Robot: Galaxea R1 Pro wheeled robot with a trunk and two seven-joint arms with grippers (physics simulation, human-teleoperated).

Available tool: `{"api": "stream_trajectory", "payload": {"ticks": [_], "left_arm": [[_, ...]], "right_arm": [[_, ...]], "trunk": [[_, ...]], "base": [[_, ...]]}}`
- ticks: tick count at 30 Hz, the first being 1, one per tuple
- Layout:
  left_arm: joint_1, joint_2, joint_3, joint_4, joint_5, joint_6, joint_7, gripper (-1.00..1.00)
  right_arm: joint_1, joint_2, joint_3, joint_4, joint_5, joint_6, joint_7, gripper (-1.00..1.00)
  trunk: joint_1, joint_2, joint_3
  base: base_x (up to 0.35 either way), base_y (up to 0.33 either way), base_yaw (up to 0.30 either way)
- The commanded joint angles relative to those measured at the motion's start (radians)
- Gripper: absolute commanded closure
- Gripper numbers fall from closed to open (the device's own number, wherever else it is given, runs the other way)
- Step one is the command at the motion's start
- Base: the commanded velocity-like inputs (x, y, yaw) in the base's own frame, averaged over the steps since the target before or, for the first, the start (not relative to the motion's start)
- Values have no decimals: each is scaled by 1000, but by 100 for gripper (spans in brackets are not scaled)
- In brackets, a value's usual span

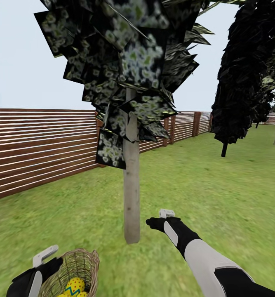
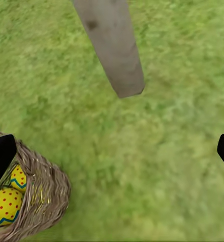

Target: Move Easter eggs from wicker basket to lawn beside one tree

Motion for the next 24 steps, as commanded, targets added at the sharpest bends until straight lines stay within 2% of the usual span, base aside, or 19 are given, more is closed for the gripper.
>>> {"api": "stream_trajectory", "payload": {"ticks": [1, 15, 19, 20, 24], "left_arm": [[-1, -1, 1, -2, 11, 2, 6, -100], [-2, -3, -1, 13, 8, -18, 4, -100], [-49, -2, -4, 70, 8, -22, 8, -100], [-79, 0, -5, 110, 7, -23, 10, -100], [-142, 2, -6, 180, 5, -22, 13, -100]], "right_arm": [[0, 0, 0, -2, -6, 5, -1, -100], [0, -1, 0, -3, -6, 5, -1, -100], [0, -1, 0, -3, -6, 5, -1, -100], [0, -1, 0, -3, -6, 5, -1, -100], [0, -1, 0, -3, -6, 5, -1, -100]], "trunk": [[0, -1, -1], [0, -1, -1], [0, -1, -1], [0, -1, -1], [0, -1, -1]], "base": [[137, -38, 0], [28, -8, 0], [1, 0, 0], [0, 0, 0], [0, 0, 0]]}}
